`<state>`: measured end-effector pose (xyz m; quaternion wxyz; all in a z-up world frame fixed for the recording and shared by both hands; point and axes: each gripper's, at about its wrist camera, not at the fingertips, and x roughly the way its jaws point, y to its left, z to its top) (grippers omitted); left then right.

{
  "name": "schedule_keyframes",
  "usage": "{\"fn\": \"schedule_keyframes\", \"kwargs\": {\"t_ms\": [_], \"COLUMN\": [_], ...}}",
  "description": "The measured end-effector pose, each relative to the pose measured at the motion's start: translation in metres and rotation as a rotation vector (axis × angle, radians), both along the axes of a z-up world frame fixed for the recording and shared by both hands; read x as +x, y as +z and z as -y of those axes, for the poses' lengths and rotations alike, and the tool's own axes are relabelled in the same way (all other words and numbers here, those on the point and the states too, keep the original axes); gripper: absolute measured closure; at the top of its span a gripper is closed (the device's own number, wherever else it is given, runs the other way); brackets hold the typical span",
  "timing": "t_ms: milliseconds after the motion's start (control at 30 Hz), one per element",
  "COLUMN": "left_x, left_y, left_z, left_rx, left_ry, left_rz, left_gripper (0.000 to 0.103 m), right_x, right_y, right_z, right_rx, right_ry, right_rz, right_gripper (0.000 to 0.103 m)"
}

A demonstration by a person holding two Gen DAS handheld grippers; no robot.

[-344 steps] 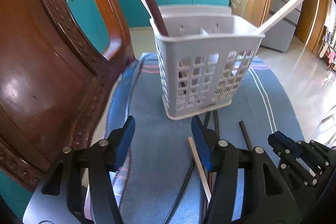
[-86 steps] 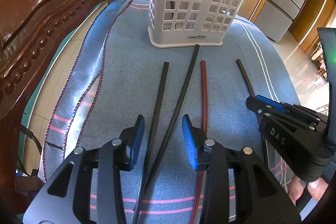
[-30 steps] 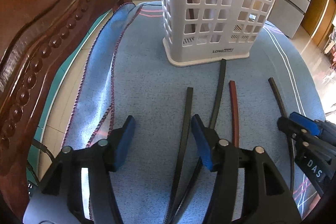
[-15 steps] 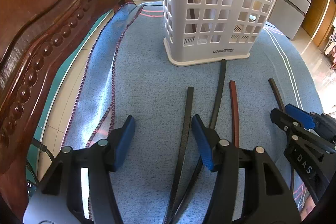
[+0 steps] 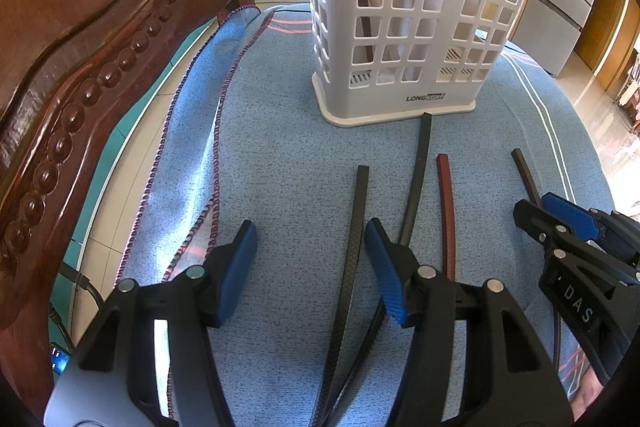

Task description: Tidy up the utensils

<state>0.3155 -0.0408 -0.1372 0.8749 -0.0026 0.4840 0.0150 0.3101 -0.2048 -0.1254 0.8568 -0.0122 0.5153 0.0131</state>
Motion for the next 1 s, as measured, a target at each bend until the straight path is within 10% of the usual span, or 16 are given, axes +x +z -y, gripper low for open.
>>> {"fn": "schedule_keyframes", "kwargs": {"t_ms": [533, 767, 1000], "left_x": [-0.001, -0.001, -0.006], "left_y": [0.001, 0.004, 0.026], "left_z": [0.000, 0.009, -0.008], "left_rx": [-0.003, -0.020, -0.105], "left_ry": [-0.002, -0.052, -0.002], "left_rz": [0.001, 0.012, 0.077], "left_gripper": [0.046, 0.095, 0.096], "right_x": [0.000, 0.001, -0.012], "right_y": [0.000, 0.004, 0.039], "right_z": [-0.002, -0.002, 0.014], "right_rx": [-0.007, 0.035, 0.129], "right_ry": [0.007, 0.022, 0.004], "right_rz": [-0.003, -0.014, 0.094], "right_gripper": [0.073, 0.097, 0.097]}}
